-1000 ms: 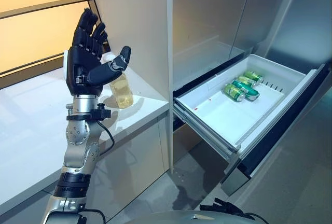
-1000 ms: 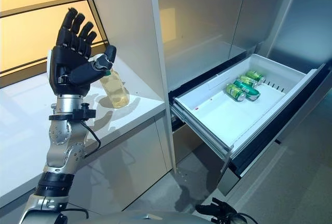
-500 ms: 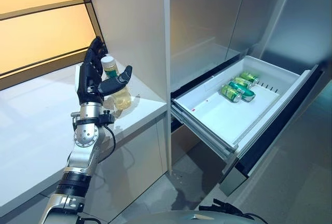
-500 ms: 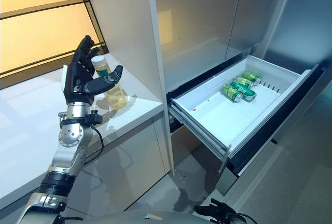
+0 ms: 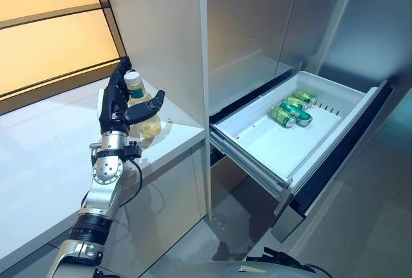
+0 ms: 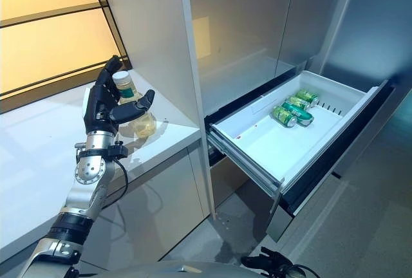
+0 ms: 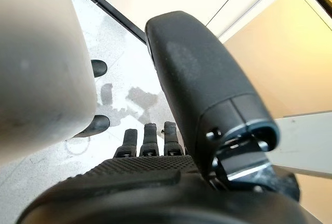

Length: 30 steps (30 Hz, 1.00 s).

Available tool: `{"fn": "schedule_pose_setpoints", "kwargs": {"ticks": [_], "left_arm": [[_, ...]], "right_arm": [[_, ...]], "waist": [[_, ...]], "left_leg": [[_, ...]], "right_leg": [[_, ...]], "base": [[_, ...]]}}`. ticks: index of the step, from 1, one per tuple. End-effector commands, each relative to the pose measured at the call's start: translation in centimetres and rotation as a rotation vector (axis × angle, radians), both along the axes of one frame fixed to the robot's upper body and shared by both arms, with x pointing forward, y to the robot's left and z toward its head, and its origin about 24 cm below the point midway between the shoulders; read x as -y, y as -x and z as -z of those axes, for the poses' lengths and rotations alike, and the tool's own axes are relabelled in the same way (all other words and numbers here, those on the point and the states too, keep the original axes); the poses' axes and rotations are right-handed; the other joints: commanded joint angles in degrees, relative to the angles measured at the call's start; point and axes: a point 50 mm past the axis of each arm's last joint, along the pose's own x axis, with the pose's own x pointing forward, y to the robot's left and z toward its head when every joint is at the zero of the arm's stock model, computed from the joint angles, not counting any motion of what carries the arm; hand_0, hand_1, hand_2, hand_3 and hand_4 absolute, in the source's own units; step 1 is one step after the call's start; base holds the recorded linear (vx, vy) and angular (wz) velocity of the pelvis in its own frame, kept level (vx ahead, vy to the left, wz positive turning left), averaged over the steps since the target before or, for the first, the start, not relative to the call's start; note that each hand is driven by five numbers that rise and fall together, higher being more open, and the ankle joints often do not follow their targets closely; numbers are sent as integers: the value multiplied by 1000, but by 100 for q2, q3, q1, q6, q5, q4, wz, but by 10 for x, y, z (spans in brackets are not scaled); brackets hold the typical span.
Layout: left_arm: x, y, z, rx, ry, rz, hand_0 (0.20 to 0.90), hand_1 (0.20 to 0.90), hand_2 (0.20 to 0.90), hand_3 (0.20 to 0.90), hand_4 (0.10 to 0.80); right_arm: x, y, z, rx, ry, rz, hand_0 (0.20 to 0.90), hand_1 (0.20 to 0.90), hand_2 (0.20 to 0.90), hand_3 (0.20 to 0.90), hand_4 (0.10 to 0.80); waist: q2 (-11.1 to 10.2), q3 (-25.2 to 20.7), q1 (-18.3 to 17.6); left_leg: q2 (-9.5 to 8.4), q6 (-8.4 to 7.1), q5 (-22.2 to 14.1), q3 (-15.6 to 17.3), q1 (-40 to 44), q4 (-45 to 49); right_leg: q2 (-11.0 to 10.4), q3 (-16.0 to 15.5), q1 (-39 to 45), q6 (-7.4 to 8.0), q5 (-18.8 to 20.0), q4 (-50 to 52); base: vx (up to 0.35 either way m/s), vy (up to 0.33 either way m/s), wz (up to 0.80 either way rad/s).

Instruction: Put drinks into fridge and close the fridge

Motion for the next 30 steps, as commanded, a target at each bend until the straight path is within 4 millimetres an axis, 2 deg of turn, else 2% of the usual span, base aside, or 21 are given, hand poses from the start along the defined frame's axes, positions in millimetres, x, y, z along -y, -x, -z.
{"fn": "schedule_pose_setpoints", "kwargs": {"ticks": [1,11,18,19,20,22,23,24,30], "left_arm": [[-1,-17,-32,125,-58,-14,900,900,900,900,800],[-5,-18,-25,99,-31,-56,900,900,900,900,800],[-5,-18,-30,139,28,-36,900,900,900,900,800],[-5,-17,-33,160,54,-28,349,349,349,258,158],[-4,-15,-35,186,72,-23,305,305,305,205,105],[-4,-14,-37,210,89,-16,314,314,314,216,116],[-4,-13,-39,229,102,-15,349,349,349,258,158],[-3,-12,-41,245,112,-10,300,300,300,200,100],[-1,-8,-51,314,176,35,300,300,300,200,100]], "right_arm": [[1,7,1,-23,-3,-49,900,900,900,900,800],[1,7,1,-26,-3,-48,900,900,900,900,800],[1,8,1,-28,-2,-49,900,900,900,900,800],[2,8,1,-29,-2,-49,900,900,900,900,800],[1,9,1,-29,-3,-50,900,900,900,900,800],[1,9,1,-30,-3,-51,900,900,900,900,800],[1,9,1,-30,-4,-51,900,900,900,900,800],[1,10,2,-31,-5,-51,900,900,900,900,800],[-1,9,2,-31,-7,-53,900,900,900,900,800]], "waist": [[-20,-103,-99],[-12,-110,-114],[-9,-109,-125],[-10,-110,-125],[-13,-108,-126],[-17,-106,-126],[-19,-104,-126],[-19,-108,-123],[-28,-117,-110]], "left_leg": [[-105,149,-521,-26,71,38],[-108,145,-524,-29,76,37],[-107,147,-527,-24,80,40],[-107,145,-527,-25,84,41],[-108,144,-527,-28,80,44],[-105,144,-530,-30,84,43],[-102,142,-533,-29,87,44],[-100,142,-534,-31,85,43],[-99,140,-541,-53,88,39]], "right_leg": [[-4,-277,-307,229,137,238],[-5,-268,-305,235,132,242],[-5,-264,-302,231,124,246],[-5,-263,-299,231,122,249],[-5,-258,-302,229,121,253],[-3,-254,-301,225,119,253],[-3,-253,-299,222,118,256],[-3,-253,-301,221,115,259],[-2,-266,-293,217,105,256]], "base": [[0,0,0],[0,0,0],[0,0,0],[0,0,0],[0,0,0],[0,0,0],[0,0,0],[0,0,0],[0,0,0]]}}
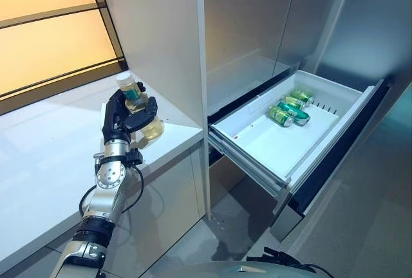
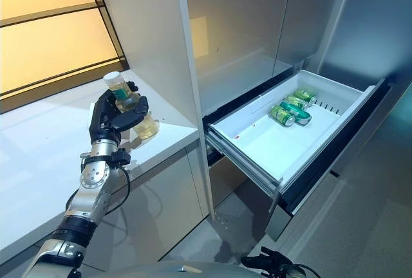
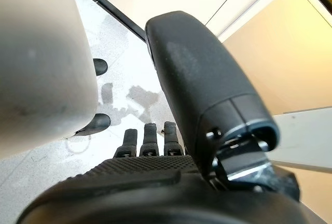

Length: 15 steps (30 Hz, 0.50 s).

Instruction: Put drinks into fridge and close the fridge

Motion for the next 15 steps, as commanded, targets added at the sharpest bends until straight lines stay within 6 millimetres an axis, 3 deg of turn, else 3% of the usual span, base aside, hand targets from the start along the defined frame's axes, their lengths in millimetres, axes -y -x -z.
{"fn": "schedule_pose_setpoints", "kwargs": {"ticks": [1,4,8,13,15], "left_arm": [[3,-8,-77,425,64,50,300,300,300,200,100],[8,-6,-84,463,95,87,300,300,300,200,100],[17,-3,-99,520,96,153,300,300,300,200,100],[35,8,-120,622,100,295,300,300,300,200,100],[40,10,-124,646,100,332,300,300,300,200,100]], "right_arm": [[-1,10,2,-28,-10,-45,900,900,900,900,800],[-3,8,2,-19,-9,-69,900,900,900,900,800],[-10,-9,-3,78,29,-284,900,900,900,900,800],[-43,-47,-19,252,-103,-434,900,900,900,900,800],[-52,-53,-24,282,-160,-445,900,900,900,900,800]], "waist": [[1,-129,-59],[-1,-127,-51],[-16,-110,-22],[-63,-50,21],[-72,-42,26]], "left_leg": [[-105,140,-541,-68,88,40],[-109,143,-538,-84,85,41],[-111,145,-530,-123,66,40],[-113,136,-493,-186,27,34],[-115,133,-487,-200,17,34]], "right_leg": [[-1,-274,-286,215,102,257],[1,-266,-288,211,103,261],[-9,-284,-291,217,111,252],[-29,-337,-307,221,134,244],[-32,-352,-306,221,143,229]], "base": [[0,0,0],[0,0,0],[0,0,0],[-13,-9,0],[0,0,0]]}}
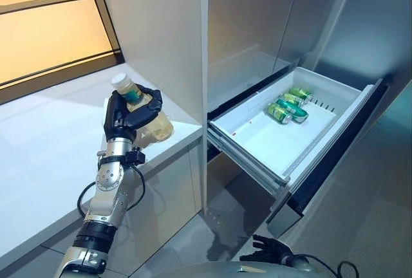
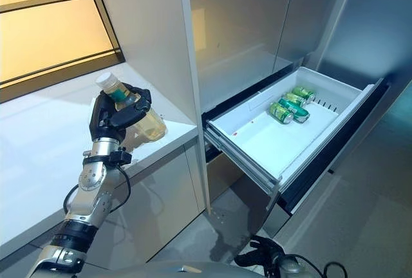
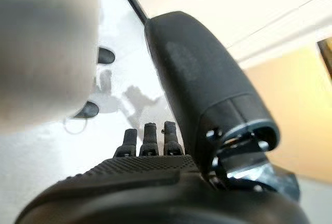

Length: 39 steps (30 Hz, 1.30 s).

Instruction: Put drinks into fridge and close the fridge

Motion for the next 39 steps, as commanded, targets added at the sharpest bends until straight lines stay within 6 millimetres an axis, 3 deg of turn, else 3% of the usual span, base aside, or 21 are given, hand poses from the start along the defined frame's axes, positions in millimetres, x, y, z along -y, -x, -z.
{"fn": "schedule_pose_setpoints", "kwargs": {"ticks": [1,6,12,13,16,17,21,23,26,39], "left_arm": [[25,3,-100,529,35,169,300,300,300,200,100],[46,11,-106,570,21,338,300,300,300,200,100],[52,16,-102,561,79,476,300,300,300,200,100],[52,16,-101,559,87,491,300,300,300,200,100],[56,19,-97,539,123,598,300,300,300,200,100],[56,20,-96,536,125,616,300,300,300,200,100],[62,23,-100,517,95,785,300,300,300,200,100],[65,25,-102,510,74,853,300,300,300,200,100],[68,29,-103,500,24,921,300,300,300,200,100],[83,30,-95,367,-148,1070,300,300,300,200,100]], "right_arm": [[-34,-29,-15,114,-204,-93,900,900,900,900,800],[-67,-54,-41,189,-437,-142,900,900,900,900,800],[-99,-85,-103,351,-690,-281,900,900,900,900,800],[-100,-88,-112,382,-716,-303,900,900,900,900,800],[-99,-111,-174,597,-809,-428,900,900,900,900,800],[-97,-114,-183,633,-810,-455,900,900,900,900,800],[-79,-135,-248,867,-797,-529,900,900,900,900,800],[-74,-138,-265,914,-819,-530,900,900,900,900,800],[-72,-135,-280,926,-863,-549,900,900,900,900,800],[-71,-125,-298,899,-906,-628,900,900,900,900,800]], "waist": [[73,-253,27],[49,-213,63],[-1,-140,40],[-5,-132,36],[-29,-98,15],[-30,-98,12],[-69,-112,-34],[-78,-126,-48],[-81,-135,-70],[-70,-177,-175]], "left_leg": [[-114,126,-480,-195,25,14],[-117,108,-449,-229,4,14],[-123,90,-410,-218,-19,14],[-121,88,-406,-215,-20,14],[-118,81,-386,-177,-36,14],[-117,81,-384,-169,-38,14],[-105,77,-402,-98,-46,14],[-100,77,-407,-69,-47,14],[-92,90,-420,-23,-49,14],[-55,91,-418,103,-51,14]], "right_leg": [[-33,-354,-293,225,153,213],[-52,-436,-268,237,204,144],[-74,-473,-265,263,261,89],[-74,-470,-266,265,264,91],[-74,-435,-291,286,285,91],[-74,-428,-295,289,288,92],[-80,-365,-325,319,305,86],[-82,-345,-332,328,320,78],[-83,-316,-343,340,335,69],[-68,-217,-373,374,393,45]], "base": [[-44,-32,3],[-36,-24,2],[-43,-10,1],[-39,-3,0],[-49,0,0],[-41,3,-1],[-34,-1,-2],[-15,-2,-2],[-22,-4,-3],[-8,-4,-3]]}}
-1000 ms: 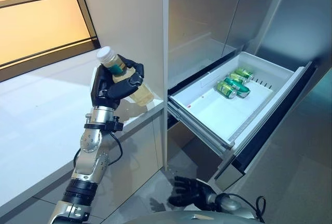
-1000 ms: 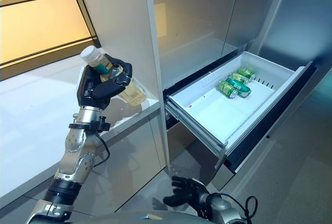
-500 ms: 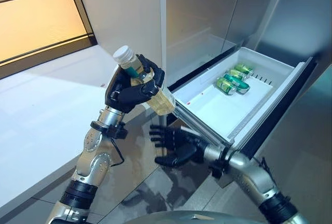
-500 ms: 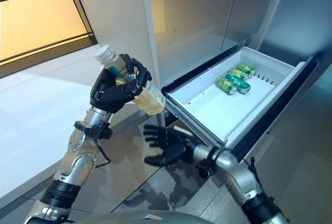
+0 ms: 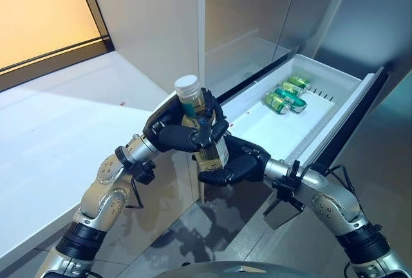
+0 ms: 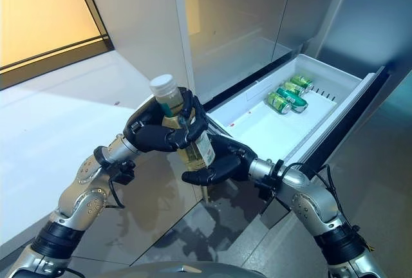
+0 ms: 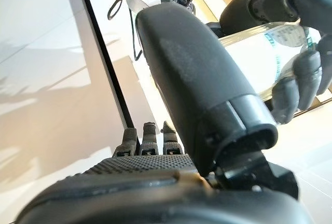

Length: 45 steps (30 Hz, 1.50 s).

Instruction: Put drinks into fridge and close the fridge

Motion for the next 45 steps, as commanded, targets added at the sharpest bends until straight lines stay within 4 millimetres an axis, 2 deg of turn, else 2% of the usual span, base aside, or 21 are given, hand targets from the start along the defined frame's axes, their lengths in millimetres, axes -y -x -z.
{"fn": "schedule_pose_setpoints", "kwargs": {"ticks": [1,7,16,17,18,25,33,38,39,42,45], "left_arm": [[20,1,-60,292,106,125,300,300,300,200,100],[20,-4,-62,320,32,48,300,300,300,200,100],[26,-5,-57,284,24,79,300,300,300,200,100],[26,-5,-58,282,46,86,300,300,300,200,100],[27,-5,-59,283,72,92,300,300,300,200,100],[33,4,-69,353,236,93,300,300,300,200,100],[43,13,-74,399,311,148,300,300,300,200,100],[45,17,-79,427,336,133,300,300,300,200,100],[44,17,-81,447,333,101,900,900,900,900,800],[42,15,-84,476,323,51,900,900,900,900,800],[34,12,-89,518,321,-47,900,900,900,900,800]], "right_arm": [[-16,-2,-63,247,-197,-105,900,900,900,900,800],[-21,-1,-70,242,-169,-160,900,900,900,900,800],[-30,2,-67,173,-144,-227,900,900,900,900,800],[-31,2,-66,156,-143,-222,858,858,858,851,751],[-32,2,-66,140,-152,-221,300,300,300,200,100],[-37,4,-52,79,-140,-203,300,300,300,200,100],[-39,0,-53,64,-162,-113,300,300,300,200,100],[-26,-15,-56,225,-57,45,300,300,300,200,100],[-21,-21,-60,271,-31,81,300,300,300,200,100],[-10,-31,-72,410,48,172,300,300,300,200,100],[13,-45,-100,691,235,334,300,300,300,200,100]], "waist": [[-25,-433,-91],[-38,-439,-83],[-51,-449,-86],[-54,-450,-90],[-54,-451,-92],[-82,-448,-99],[-106,-403,-109],[-101,-390,-128],[-108,-385,-130],[-119,-380,-128],[-126,-379,-130]], "left_leg": [[-48,90,-419,-38,30,9],[-38,80,-398,-47,25,9],[-6,47,-358,-57,-3,9],[0,43,-355,-58,-4,9],[2,44,-348,-53,-12,9],[13,42,-347,-82,-32,9],[5,39,-345,-101,-49,9],[5,42,-353,-76,-48,9],[5,42,-355,-71,-39,9],[5,48,-369,-69,-26,9],[5,44,-385,-80,-15,9]], "right_leg": [[-63,-327,-236,325,362,43],[-47,-338,-234,322,353,49],[-31,-334,-258,320,371,43],[-30,-330,-260,319,371,44],[-30,-324,-264,317,372,44],[-25,-302,-269,301,372,36],[-20,-314,-291,293,379,47],[-26,-306,-303,298,380,61],[-24,-303,-299,296,379,69],[-20,-294,-288,288,369,74],[-15,-275,-283,277,365,79]], "base": [[-7,-11,-6],[-1,-2,-1],[0,0,0],[0,0,0],[0,0,0],[0,0,0],[0,0,0],[0,0,0],[0,0,0],[0,0,0],[0,0,0]]}}
